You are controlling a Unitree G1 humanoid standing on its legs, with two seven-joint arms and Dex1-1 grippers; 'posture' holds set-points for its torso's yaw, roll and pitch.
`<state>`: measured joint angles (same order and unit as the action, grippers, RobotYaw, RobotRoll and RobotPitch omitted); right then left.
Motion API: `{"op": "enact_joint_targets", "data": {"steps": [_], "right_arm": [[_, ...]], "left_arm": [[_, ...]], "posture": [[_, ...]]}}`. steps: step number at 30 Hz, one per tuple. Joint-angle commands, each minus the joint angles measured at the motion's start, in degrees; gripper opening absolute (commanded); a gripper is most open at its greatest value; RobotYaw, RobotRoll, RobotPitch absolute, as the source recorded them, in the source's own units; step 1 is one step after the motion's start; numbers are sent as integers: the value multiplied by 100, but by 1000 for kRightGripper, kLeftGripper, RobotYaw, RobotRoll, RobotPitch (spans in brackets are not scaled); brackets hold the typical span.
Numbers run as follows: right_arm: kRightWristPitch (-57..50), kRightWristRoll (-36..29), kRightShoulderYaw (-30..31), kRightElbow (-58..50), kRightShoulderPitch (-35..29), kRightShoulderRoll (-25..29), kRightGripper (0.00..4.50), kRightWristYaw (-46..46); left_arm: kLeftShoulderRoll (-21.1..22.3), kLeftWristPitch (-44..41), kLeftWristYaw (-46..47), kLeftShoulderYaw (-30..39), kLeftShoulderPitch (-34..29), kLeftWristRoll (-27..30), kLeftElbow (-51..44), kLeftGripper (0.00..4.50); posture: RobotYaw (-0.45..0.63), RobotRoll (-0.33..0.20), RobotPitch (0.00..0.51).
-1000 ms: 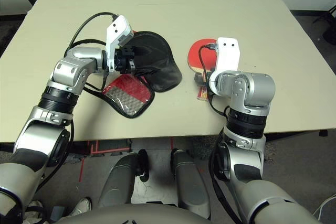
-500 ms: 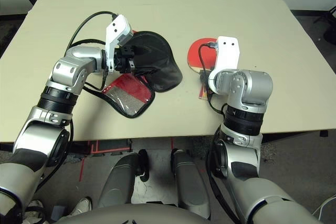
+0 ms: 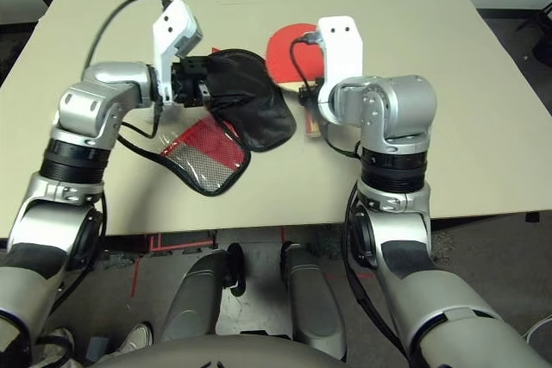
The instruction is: Store the ping-pong paddle in its case and zip it.
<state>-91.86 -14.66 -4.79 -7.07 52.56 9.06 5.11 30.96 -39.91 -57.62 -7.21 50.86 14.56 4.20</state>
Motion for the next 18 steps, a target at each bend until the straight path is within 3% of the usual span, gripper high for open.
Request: {"op": "enact_joint_targets", "data": {"steps": [1, 7, 18], "right_arm": [[-64, -141, 223, 23, 195, -95, 1849, 116], [1, -154, 467, 317, 379, -202, 1849, 300], [1132, -5, 1015, 1875, 766, -300, 1849, 693]], "left_arm": [[290, -348, -26, 86, -186, 158, -478, 4500], [625, -659, 123, 258, -400, 277, -833, 4500], [690, -897, 460, 448, -664, 446, -1116, 4500]], "posture": [[39, 0, 220], [74, 0, 222], [131, 0, 231]]}}
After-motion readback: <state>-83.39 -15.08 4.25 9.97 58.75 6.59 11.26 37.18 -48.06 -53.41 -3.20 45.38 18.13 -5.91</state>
